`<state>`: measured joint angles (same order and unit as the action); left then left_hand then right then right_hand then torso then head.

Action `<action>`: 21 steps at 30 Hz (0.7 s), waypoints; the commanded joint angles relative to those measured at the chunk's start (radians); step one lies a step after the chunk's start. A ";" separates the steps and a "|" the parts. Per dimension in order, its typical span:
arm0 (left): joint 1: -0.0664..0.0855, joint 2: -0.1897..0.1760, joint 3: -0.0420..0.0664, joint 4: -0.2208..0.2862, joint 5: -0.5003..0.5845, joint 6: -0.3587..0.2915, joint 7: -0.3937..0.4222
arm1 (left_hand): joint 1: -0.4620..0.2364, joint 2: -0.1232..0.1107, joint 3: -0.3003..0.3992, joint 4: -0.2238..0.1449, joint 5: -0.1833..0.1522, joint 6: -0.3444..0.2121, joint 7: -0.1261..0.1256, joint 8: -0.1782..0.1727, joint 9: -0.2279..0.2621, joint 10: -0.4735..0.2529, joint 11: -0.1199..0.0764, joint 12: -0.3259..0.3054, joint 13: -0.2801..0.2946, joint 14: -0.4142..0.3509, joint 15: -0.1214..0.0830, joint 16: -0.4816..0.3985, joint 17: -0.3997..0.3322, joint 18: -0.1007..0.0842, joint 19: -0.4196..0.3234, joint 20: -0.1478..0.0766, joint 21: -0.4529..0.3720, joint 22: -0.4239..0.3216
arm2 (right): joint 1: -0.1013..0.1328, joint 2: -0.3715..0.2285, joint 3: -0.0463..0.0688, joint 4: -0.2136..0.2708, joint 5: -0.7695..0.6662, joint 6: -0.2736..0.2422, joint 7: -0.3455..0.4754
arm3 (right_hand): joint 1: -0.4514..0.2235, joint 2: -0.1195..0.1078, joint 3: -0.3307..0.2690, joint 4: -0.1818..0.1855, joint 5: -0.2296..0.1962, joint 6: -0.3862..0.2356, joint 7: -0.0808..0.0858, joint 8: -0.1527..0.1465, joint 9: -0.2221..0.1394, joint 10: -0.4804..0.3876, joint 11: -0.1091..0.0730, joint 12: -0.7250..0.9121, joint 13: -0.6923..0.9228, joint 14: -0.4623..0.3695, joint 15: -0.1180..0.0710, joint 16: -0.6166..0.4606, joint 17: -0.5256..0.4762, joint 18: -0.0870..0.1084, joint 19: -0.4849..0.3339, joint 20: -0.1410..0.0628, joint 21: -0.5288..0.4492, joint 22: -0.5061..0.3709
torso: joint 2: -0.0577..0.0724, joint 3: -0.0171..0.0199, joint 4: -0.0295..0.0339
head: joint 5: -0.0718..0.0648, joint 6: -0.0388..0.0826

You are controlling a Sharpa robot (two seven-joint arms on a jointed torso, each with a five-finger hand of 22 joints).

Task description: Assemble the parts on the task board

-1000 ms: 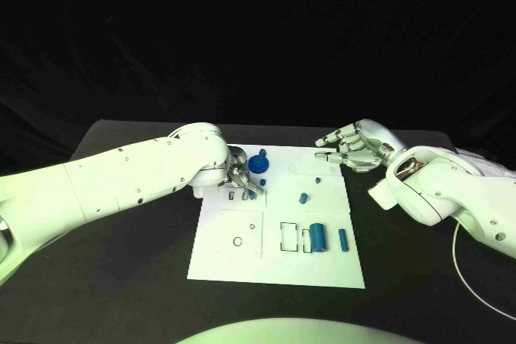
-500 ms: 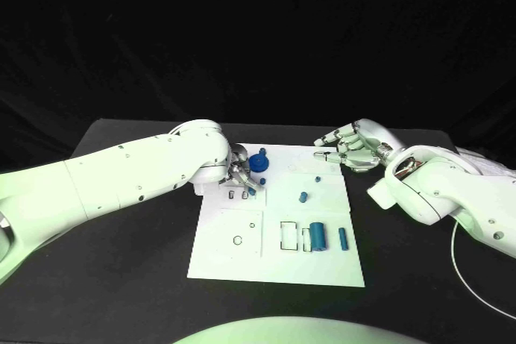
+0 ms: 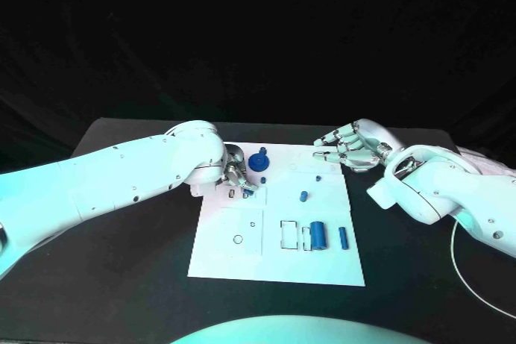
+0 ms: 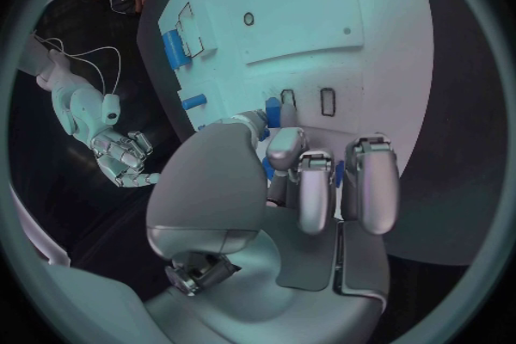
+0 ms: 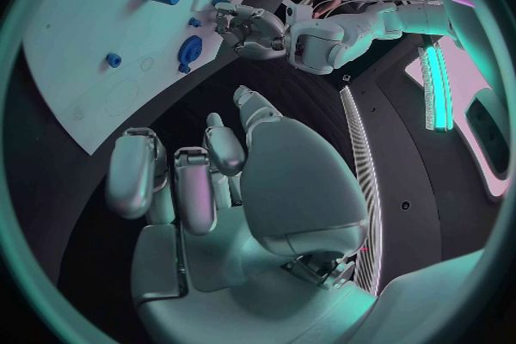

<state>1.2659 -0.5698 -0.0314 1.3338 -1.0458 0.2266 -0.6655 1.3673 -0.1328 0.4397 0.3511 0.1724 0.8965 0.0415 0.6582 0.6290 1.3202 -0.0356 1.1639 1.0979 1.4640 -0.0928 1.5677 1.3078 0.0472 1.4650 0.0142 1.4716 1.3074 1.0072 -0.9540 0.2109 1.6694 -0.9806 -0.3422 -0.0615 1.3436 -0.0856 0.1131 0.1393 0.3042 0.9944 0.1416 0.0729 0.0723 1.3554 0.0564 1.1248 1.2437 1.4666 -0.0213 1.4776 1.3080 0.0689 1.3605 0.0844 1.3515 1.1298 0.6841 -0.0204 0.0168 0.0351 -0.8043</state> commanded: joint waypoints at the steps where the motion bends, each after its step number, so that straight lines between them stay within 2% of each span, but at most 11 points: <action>1: 0.000 -0.014 0.001 0.017 0.043 -0.068 0.011 | -0.033 -0.009 0.185 -0.166 -0.006 0.002 -0.003 0.006 0.006 0.008 0.000 0.007 0.003 0.107 0.001 0.003 0.263 -0.011 0.042 0.004 -0.007 0.109 | -0.001 0.002 0.000 -0.001 -0.006 0.018 0.006 | -0.003 0.005 -0.004 0.001 0.008 0.006 0.000 0.006 0.001 0.001 -0.004 0.004 0.001 0.066 -0.001 -0.004 0.091 0.021 -0.010 0.000 -0.006 -0.001 | -0.001 0.0014 0.0022 | 0.004 0.000; 7: -0.002 -0.043 0.000 0.048 0.042 -0.118 0.017 | -0.066 -0.022 0.229 -0.194 -0.007 0.005 -0.006 0.011 0.017 0.018 0.000 0.017 0.014 0.107 -0.001 0.003 0.263 -0.011 0.044 0.002 -0.007 0.111 | -0.004 0.006 0.000 -0.004 -0.007 0.018 0.008 | -0.003 0.005 -0.004 0.001 0.008 0.006 0.000 0.006 0.001 0.001 -0.004 0.004 0.001 0.066 -0.001 -0.004 0.091 0.021 -0.010 0.000 -0.006 -0.001 | -0.001 0.0030 0.0060 | 0.001 0.005; 12: -0.007 -0.064 -0.001 0.069 0.015 -0.141 0.020 | -0.076 -0.028 0.241 -0.204 -0.005 0.007 -0.007 0.013 0.021 0.020 -0.001 0.018 0.016 0.107 -0.001 0.003 0.263 -0.011 0.045 0.002 -0.006 0.113 | -0.008 0.007 -0.001 -0.006 -0.008 0.019 0.010 | -0.005 0.006 -0.004 0.002 0.010 0.007 -0.001 0.006 0.001 0.001 -0.004 0.003 0.001 0.066 -0.001 -0.005 0.090 0.021 -0.011 0.000 -0.007 -0.003 | -0.001 0.0037 0.0084 | 0.000 -0.001; 21: -0.022 -0.061 -0.005 0.071 -0.055 -0.148 0.021 | -0.084 -0.032 0.249 -0.211 -0.005 0.009 -0.008 0.014 0.024 0.022 -0.002 0.019 0.017 0.107 -0.002 0.003 0.263 -0.012 0.046 0.001 -0.004 0.116 | -0.011 0.007 -0.001 -0.007 -0.008 0.021 0.012 | -0.005 0.006 -0.004 0.002 0.010 0.007 -0.001 0.006 0.001 0.001 -0.004 0.003 0.001 0.066 -0.001 -0.005 0.090 0.021 -0.011 0.000 -0.007 -0.003 | 0.000 0.0026 0.0071 | 0.002 -0.003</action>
<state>1.2467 -0.6341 -0.0363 1.4018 -1.0515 0.0956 -0.6579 1.2925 -0.1623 0.5191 0.3032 0.1652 0.8993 0.0427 0.6680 0.6518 1.3347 -0.0358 1.1793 1.1145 1.4640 -0.0928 1.5677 1.3076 0.0473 1.4650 0.0143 1.4675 1.3074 0.9973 -0.9478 0.2103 1.6621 -0.9815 -0.3364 -0.0592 1.3436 -0.0856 0.1132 0.1393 0.3098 0.9944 0.1416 0.0729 0.0720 1.3553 0.0564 1.1248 1.2434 1.4666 -0.0213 1.4776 1.3077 0.0844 1.3533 0.0843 1.3477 1.1279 0.6829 -0.0171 0.0245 0.0363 -0.8053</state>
